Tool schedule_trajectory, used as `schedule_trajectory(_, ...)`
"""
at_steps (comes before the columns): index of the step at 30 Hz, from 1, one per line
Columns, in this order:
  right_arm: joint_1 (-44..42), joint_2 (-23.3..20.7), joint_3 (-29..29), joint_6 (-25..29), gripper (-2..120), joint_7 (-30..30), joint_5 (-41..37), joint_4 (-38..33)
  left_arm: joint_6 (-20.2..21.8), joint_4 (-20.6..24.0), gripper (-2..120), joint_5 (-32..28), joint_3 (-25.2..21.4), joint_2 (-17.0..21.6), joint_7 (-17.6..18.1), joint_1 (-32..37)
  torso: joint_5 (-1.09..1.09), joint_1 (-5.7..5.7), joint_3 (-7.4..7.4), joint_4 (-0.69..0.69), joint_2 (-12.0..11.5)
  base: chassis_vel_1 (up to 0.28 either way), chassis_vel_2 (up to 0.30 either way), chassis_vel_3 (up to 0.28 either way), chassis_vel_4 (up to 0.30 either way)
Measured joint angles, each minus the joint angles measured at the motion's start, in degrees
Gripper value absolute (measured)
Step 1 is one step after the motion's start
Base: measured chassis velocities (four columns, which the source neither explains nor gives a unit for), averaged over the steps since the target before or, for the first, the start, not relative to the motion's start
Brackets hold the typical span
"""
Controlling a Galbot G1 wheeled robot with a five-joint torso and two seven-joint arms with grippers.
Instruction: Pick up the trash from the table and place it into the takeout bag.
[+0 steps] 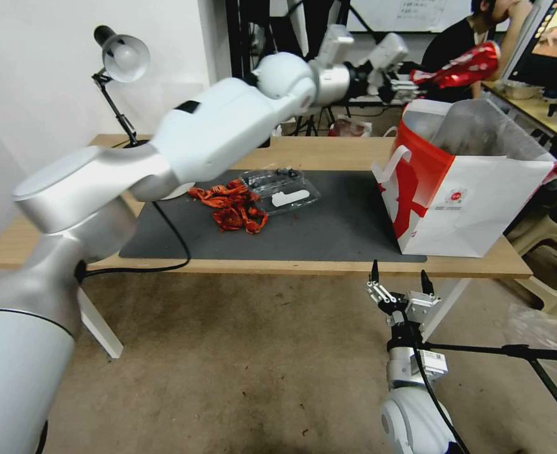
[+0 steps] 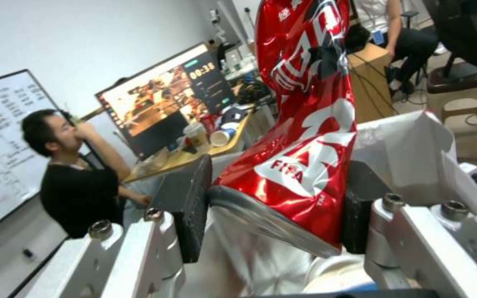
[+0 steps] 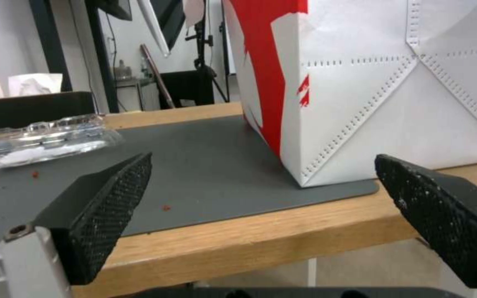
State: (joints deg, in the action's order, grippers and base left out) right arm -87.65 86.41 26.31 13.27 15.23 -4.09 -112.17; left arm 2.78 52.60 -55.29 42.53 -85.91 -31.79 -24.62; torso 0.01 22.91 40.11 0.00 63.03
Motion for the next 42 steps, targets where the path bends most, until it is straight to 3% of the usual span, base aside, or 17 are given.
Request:
schedule_trajectory(8, 0.04, 0.10, 0.09, -0.06, 100, 0.07, -0.08, 0.03, -0.87, -4.66, 45, 1.78, 0.11, -5.62, -0.54, 0.57, -0.01, 0.00, 0.00, 0.00, 0.00, 0.000, 0.000, 0.000, 0.000)
schedule_trajectory(14, 0.02, 0.26, 0.12, -0.03, 100, 0.08, -0.08, 0.11, -1.85, -7.54, 45, 3.29, 0.17, -6.66, -0.94, 1.04, -0.01, 0.00, 0.00, 0.01, 0.00, 0.000, 0.000, 0.000, 0.000)
schedule_trajectory(18, -0.04, 0.28, 0.24, 0.04, 100, 0.08, -0.12, 0.19, -2.28, -8.22, 52, 3.76, 0.17, -6.59, -0.37, 1.54, -0.02, 0.00, 0.00, 0.02, 0.00, 0.000, 0.000, 0.000, 0.000)
schedule_trajectory(21, -0.07, 0.20, 0.37, 0.11, 100, 0.09, -0.20, 0.27, -2.41, -8.28, 68, 3.76, 0.16, -6.51, -0.15, 1.75, -0.02, 0.00, 0.00, 0.00, 0.00, 0.000, 0.000, 0.000, 0.000)
schedule_trajectory(29, 0.08, 0.25, 0.27, 0.12, 100, 0.10, -0.21, 0.33, -2.47, -7.65, 89, 3.51, -0.14, -6.41, 0.55, 1.96, -0.02, 0.00, 0.00, 0.01, 0.00, 0.000, 0.000, 0.000, 0.000)
schedule_trajectory(30, 0.08, 0.27, 0.24, 0.12, 100, 0.10, -0.20, 0.33, -2.50, -6.96, 97, 3.01, -0.73, -6.37, 1.47, 2.22, -0.02, 0.00, 0.00, 0.01, 0.00, 0.000, 0.000, 0.000, 0.000)
schedule_trajectory(34, -0.03, 0.25, 0.23, 0.14, 100, 0.10, -0.18, 0.30, -2.54, -4.23, 100, 1.40, -1.61, -5.71, 4.66, 3.37, -0.01, 0.00, 0.00, -0.04, 0.00, 0.000, 0.000, 0.000, 0.000)
schedule_trajectory(42, -0.22, 0.11, 0.24, 0.24, 100, 0.10, -0.18, 0.10, -2.68, 3.01, 100, -3.68, -2.68, 2.97, 12.33, 7.29, -0.04, 0.01, 0.00, 0.04, 0.00, 0.000, 0.000, 0.000, 0.000)
